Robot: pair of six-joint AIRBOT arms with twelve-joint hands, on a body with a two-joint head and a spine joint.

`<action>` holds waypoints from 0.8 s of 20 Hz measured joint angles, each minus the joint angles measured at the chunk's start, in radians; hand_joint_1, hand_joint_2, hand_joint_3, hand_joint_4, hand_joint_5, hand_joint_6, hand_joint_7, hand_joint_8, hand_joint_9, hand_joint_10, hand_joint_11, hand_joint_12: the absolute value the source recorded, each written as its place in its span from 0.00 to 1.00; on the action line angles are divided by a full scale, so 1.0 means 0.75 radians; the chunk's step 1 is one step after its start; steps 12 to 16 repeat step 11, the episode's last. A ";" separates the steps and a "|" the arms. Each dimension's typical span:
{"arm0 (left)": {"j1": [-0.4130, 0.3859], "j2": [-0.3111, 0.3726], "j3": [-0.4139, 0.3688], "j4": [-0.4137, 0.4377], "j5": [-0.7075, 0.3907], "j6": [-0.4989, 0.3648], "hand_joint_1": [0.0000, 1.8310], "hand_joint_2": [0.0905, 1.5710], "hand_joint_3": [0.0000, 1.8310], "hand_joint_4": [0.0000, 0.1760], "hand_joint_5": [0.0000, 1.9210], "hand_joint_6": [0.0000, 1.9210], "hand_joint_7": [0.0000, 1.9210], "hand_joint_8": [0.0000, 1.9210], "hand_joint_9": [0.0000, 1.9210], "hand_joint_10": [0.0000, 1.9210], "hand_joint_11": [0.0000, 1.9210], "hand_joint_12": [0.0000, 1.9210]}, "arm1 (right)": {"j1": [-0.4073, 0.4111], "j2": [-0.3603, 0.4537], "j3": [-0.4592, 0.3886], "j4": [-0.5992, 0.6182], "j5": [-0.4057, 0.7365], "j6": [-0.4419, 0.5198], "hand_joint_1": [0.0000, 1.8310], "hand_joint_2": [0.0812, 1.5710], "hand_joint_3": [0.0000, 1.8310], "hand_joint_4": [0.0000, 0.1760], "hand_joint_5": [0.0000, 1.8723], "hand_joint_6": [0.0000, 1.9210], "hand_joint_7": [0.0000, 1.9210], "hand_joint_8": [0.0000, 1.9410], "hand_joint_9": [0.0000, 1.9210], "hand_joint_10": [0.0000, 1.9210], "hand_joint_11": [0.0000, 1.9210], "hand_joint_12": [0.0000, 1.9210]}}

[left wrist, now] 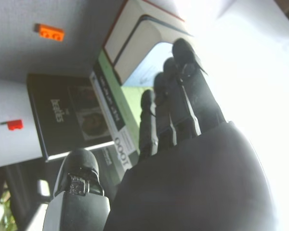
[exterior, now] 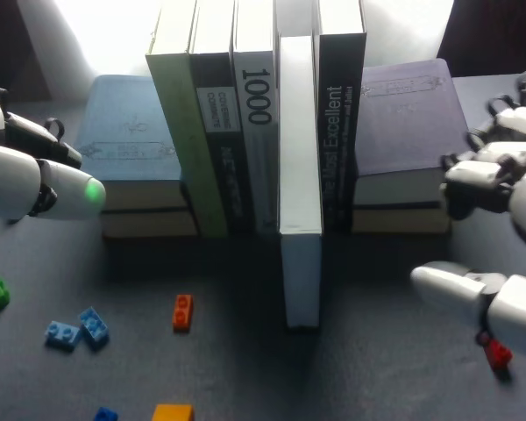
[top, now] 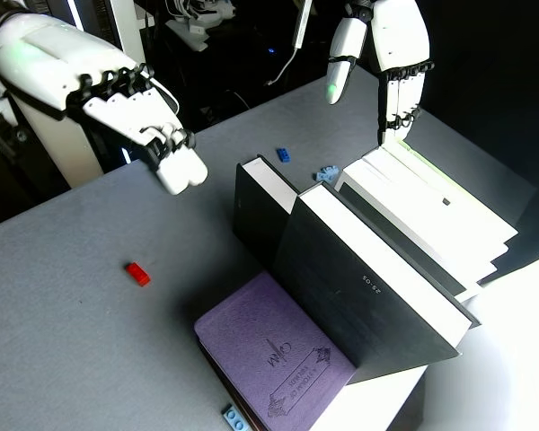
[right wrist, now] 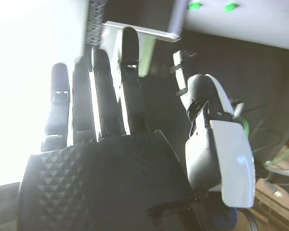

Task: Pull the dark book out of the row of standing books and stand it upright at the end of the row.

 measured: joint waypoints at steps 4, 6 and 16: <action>0.000 0.000 -0.001 -0.001 0.001 0.001 0.04 0.80 0.00 0.00 0.39 0.00 0.45 0.00 0.48 0.01 0.37 0.24 | -0.013 0.011 0.072 -0.022 -0.045 0.059 0.00 0.79 0.00 0.00 0.30 0.77 0.37 0.83 0.28 0.99 0.20 1.00; 0.000 0.000 -0.001 0.003 0.002 0.001 0.05 0.81 0.00 0.00 0.44 0.00 0.50 0.00 0.51 0.00 0.34 0.36 | -0.011 0.011 0.091 0.010 -0.043 0.060 0.00 0.79 0.00 0.00 0.32 0.83 0.38 0.87 0.30 1.00 0.22 1.00; 0.000 0.000 -0.001 0.000 0.004 0.001 0.09 0.81 0.00 0.00 0.47 0.00 0.54 0.01 0.55 0.04 0.30 0.57 | 0.028 0.013 0.094 0.045 -0.057 0.040 0.01 0.80 0.00 0.00 0.33 0.91 0.37 0.96 0.32 1.00 0.21 1.00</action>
